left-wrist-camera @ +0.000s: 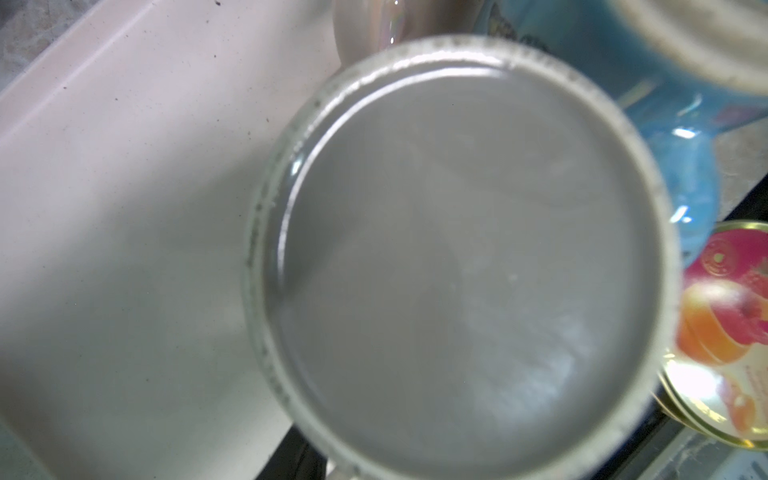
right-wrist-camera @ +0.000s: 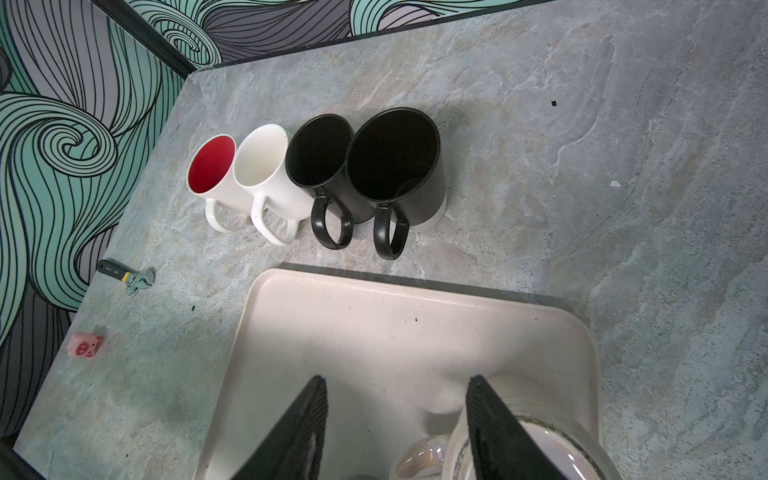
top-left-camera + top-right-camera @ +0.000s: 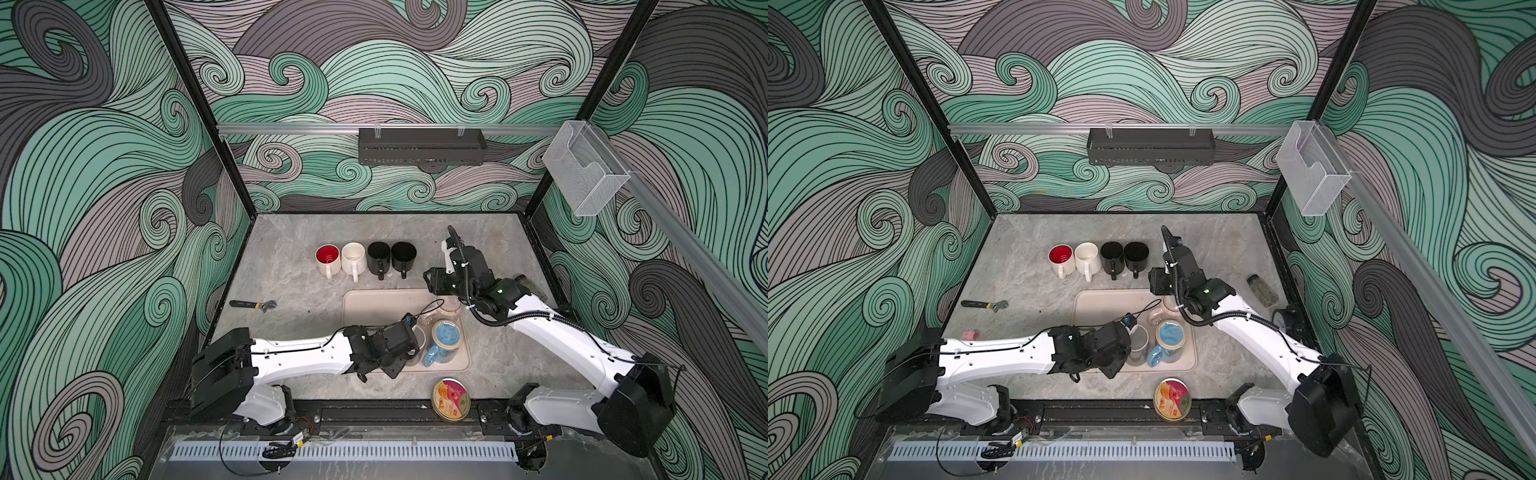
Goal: Turn the mug right side up
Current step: 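Lower the left gripper onto the grey mug and grasp it, then lift the grey mug off the tray with the left gripper while the right approaches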
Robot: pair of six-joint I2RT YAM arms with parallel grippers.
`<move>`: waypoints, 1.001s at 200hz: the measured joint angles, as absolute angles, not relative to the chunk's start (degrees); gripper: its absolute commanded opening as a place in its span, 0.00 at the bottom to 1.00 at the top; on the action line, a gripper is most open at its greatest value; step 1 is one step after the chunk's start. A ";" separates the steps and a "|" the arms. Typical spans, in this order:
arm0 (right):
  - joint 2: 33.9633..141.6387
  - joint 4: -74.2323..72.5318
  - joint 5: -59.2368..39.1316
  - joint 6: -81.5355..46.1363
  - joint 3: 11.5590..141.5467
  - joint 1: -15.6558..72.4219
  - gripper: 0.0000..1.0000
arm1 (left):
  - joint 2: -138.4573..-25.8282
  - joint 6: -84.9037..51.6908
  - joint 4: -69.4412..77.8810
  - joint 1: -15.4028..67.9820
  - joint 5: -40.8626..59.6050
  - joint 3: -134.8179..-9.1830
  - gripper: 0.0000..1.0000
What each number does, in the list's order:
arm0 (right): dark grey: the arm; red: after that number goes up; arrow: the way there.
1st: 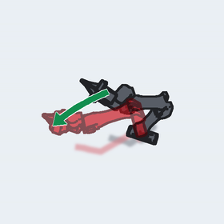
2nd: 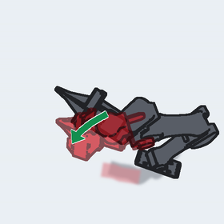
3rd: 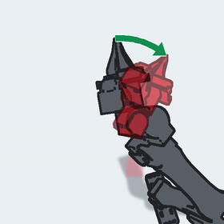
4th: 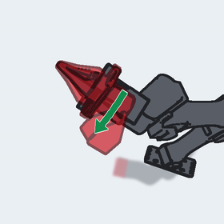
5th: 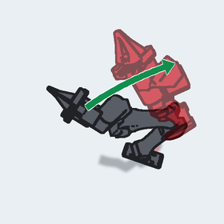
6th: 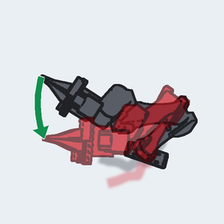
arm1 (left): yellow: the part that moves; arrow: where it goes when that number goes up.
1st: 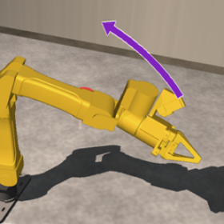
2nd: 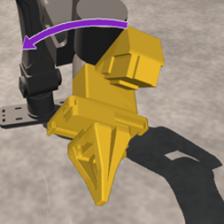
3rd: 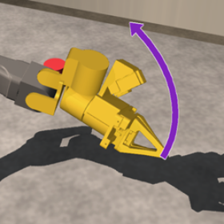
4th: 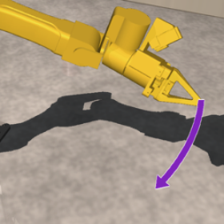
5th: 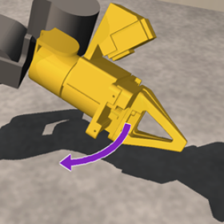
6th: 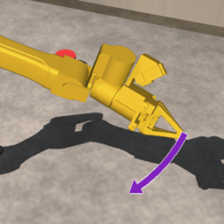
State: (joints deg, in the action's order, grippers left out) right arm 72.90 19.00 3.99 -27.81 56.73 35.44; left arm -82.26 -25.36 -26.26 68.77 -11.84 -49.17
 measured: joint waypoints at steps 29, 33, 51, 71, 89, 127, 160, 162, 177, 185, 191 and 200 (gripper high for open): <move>72.90 18.59 3.97 -28.14 56.73 35.42 0.55 | -82.72 -25.17 -26.22 68.77 -12.29 -49.17 0.34; 72.90 18.55 3.97 -28.16 56.73 35.42 0.55 | -82.72 -25.12 -26.20 68.77 -12.36 -49.17 0.34; 72.90 18.33 3.92 -28.45 56.73 35.42 0.55 | -82.72 -25.02 -26.13 68.77 -12.64 -49.17 0.30; 72.90 18.09 3.90 -28.67 56.73 35.40 0.55 | -82.72 -24.93 -25.93 68.77 -12.91 -49.17 0.24; 72.90 17.96 3.92 -28.82 56.71 35.40 0.55 | -82.72 -24.51 -25.69 68.84 -12.86 -49.17 0.11; 72.90 17.72 3.92 -29.04 56.36 35.38 0.55 | -82.72 -24.51 -26.04 68.77 -13.78 -49.17 0.00; 72.90 17.58 3.92 -29.19 56.31 35.38 0.55 | -82.72 -24.49 -27.16 68.77 -14.70 -49.56 0.00; 72.90 17.56 3.92 -29.19 56.31 35.38 0.55 | -82.72 -24.49 -27.35 68.77 -14.83 -49.60 0.00; 72.90 17.37 3.92 -29.19 56.31 35.33 0.55 | -82.46 -24.40 -28.42 68.77 -15.88 -49.87 0.00; 72.90 17.23 3.95 -29.19 56.31 35.29 0.55 | -82.06 -24.34 -29.30 68.77 -16.56 -49.91 0.00; 72.90 17.12 3.95 -29.19 56.31 35.20 0.55 | -81.56 -24.10 -30.24 68.77 -17.17 -49.91 0.00; 72.88 16.93 3.99 -29.19 56.31 35.05 0.55 | -80.84 -23.90 -31.53 68.77 -18.04 -49.91 0.00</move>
